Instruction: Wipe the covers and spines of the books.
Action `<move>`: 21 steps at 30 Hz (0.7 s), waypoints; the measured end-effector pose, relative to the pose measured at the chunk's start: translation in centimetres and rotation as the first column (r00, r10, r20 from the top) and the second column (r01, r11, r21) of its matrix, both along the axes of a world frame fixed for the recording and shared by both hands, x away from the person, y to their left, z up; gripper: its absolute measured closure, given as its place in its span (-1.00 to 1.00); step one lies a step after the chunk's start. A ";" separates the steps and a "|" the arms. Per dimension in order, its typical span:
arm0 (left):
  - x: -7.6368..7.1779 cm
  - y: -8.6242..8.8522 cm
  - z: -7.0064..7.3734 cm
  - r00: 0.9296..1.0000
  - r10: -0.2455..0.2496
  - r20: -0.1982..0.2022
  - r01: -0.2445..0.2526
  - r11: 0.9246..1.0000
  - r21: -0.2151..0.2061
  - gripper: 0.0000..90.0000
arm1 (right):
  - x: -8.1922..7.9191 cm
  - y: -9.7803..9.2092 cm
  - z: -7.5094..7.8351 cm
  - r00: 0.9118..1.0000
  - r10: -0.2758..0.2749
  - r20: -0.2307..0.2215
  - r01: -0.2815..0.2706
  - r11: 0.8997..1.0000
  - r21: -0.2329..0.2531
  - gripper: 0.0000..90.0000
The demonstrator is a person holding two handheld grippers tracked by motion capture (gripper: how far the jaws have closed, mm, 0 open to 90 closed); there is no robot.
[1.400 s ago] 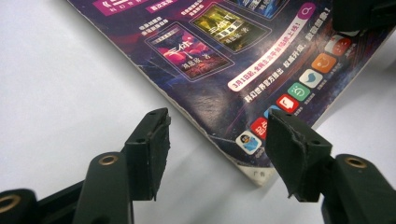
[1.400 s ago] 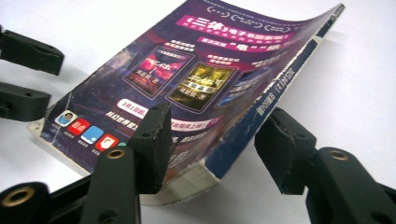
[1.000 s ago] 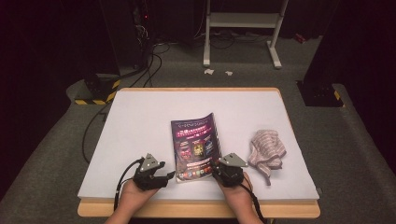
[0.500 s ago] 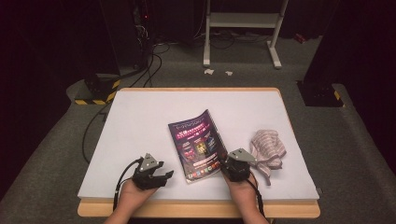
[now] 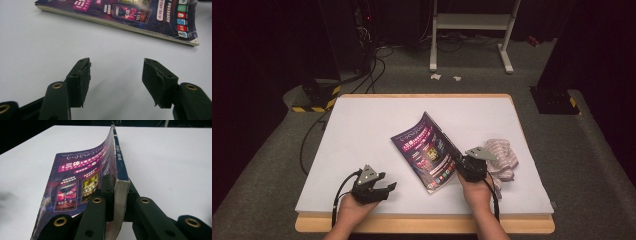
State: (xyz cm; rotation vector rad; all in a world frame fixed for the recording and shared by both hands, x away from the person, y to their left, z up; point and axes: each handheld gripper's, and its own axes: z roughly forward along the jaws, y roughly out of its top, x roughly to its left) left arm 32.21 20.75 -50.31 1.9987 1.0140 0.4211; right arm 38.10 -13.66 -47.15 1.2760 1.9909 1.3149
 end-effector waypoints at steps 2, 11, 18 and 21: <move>0.0 0.0 0.0 1.000 -0.002 0.001 0.002 1.000 0.002 -0.12 | -0.2 0.2 0.0 1.000 0.003 0.009 -0.002 1.000 -0.023 0.87; 0.0 0.0 0.1 1.000 0.000 0.013 0.000 1.000 0.012 -0.14 | -1.1 0.8 1.0 0.998 0.010 0.060 -0.008 0.999 -0.034 0.88; -0.4 0.3 0.1 1.000 0.009 0.022 -0.009 1.000 0.013 -0.14 | -1.7 1.3 2.2 0.994 0.029 0.110 -0.026 0.999 -0.021 0.88; -0.6 0.6 0.2 1.000 0.017 0.025 -0.017 1.000 0.017 -0.14 | -1.8 1.4 2.7 0.991 0.036 0.128 -0.034 0.999 -0.012 0.88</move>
